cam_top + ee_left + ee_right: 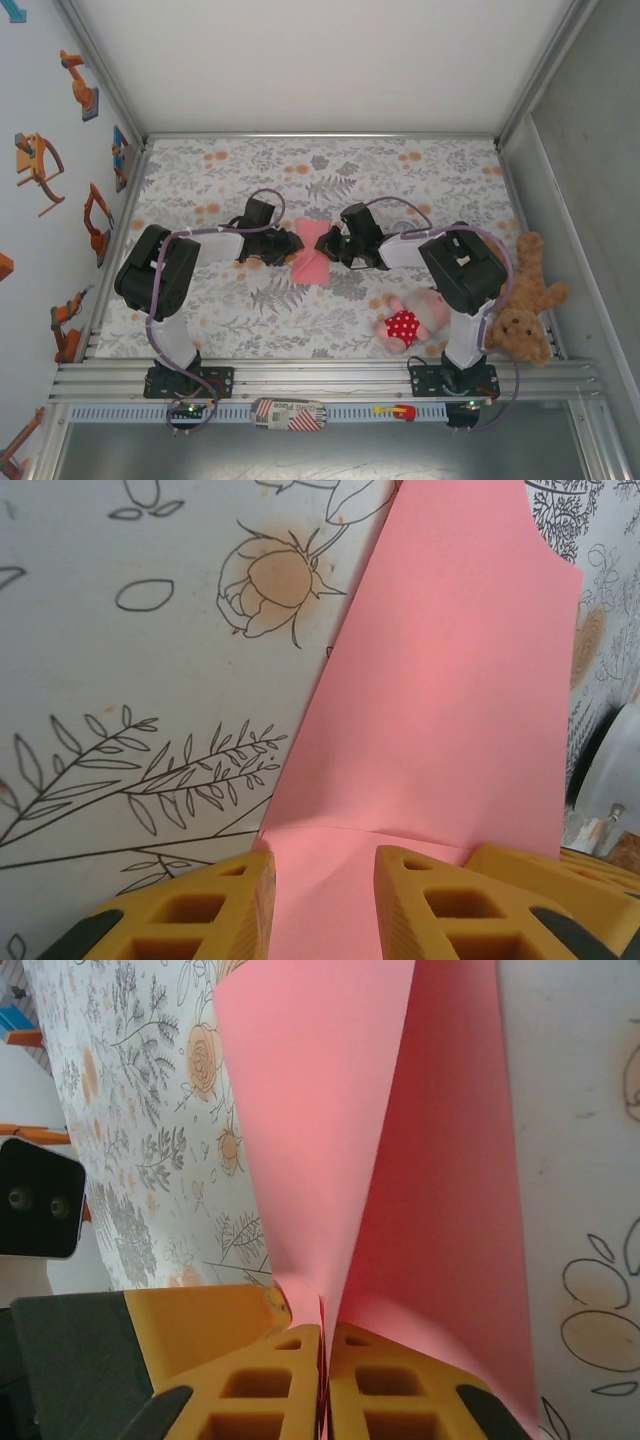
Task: Fold a paper plane with a square sheet of paper (pick it up from the middle)
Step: Turn over the paper at the middle-left of the table.
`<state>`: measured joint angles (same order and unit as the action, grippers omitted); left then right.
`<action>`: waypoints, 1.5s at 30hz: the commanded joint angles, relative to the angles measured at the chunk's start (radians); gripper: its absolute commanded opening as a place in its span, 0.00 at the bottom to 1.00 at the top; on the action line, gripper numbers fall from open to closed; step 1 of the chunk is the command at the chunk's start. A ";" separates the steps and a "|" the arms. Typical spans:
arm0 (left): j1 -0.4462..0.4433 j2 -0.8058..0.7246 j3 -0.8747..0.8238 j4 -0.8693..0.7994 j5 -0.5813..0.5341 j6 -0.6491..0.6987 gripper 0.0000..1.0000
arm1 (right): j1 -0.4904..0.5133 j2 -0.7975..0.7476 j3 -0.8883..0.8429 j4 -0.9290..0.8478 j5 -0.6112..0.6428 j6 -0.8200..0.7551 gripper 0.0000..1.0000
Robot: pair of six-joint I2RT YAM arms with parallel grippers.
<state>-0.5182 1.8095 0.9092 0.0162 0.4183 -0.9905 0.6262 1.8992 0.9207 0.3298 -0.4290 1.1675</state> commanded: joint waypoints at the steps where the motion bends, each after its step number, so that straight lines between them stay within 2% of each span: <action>1: 0.014 -0.059 -0.003 -0.080 -0.040 0.039 0.33 | 0.007 -0.009 -0.009 0.011 0.015 -0.008 0.05; 6: 0.035 -0.163 -0.082 -0.026 -0.097 0.036 0.35 | 0.006 -0.066 0.005 -0.034 0.041 -0.067 0.00; 8: 0.048 -0.218 -0.127 0.007 -0.115 0.022 0.40 | 0.003 -0.096 0.017 -0.048 0.042 -0.098 0.00; 13: 0.087 -0.398 -0.246 0.128 -0.104 -0.007 0.55 | -0.020 -0.166 0.055 -0.020 -0.016 -0.146 0.00; 18: 0.091 -0.602 -0.288 0.124 -0.130 0.028 0.81 | -0.046 -0.196 0.103 0.083 -0.146 -0.117 0.00; 21: 0.094 -0.691 -0.307 0.149 -0.109 0.022 0.91 | -0.053 -0.198 0.134 0.156 -0.223 -0.080 0.00; 24: 0.096 -0.729 -0.318 0.199 -0.063 -0.017 0.96 | -0.053 -0.200 0.169 0.180 -0.269 -0.046 0.00; 31: 0.096 -0.681 -0.329 0.399 0.050 -0.158 0.97 | -0.057 -0.204 0.181 0.300 -0.328 0.055 0.00; 35: 0.097 -0.622 -0.330 0.545 0.112 -0.219 0.93 | -0.062 -0.207 0.179 0.323 -0.339 0.083 0.00; 40: 0.100 -0.587 -0.326 0.655 0.149 -0.250 0.81 | -0.067 -0.206 0.173 0.344 -0.351 0.105 0.00; 45: 0.100 -0.598 -0.331 0.644 0.149 -0.222 0.62 | -0.074 -0.203 0.167 0.354 -0.361 0.112 0.00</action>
<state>-0.4236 1.2228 0.5861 0.6064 0.5392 -1.2213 0.5617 1.7271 1.0782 0.6289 -0.7670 1.2621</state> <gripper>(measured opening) 0.636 0.049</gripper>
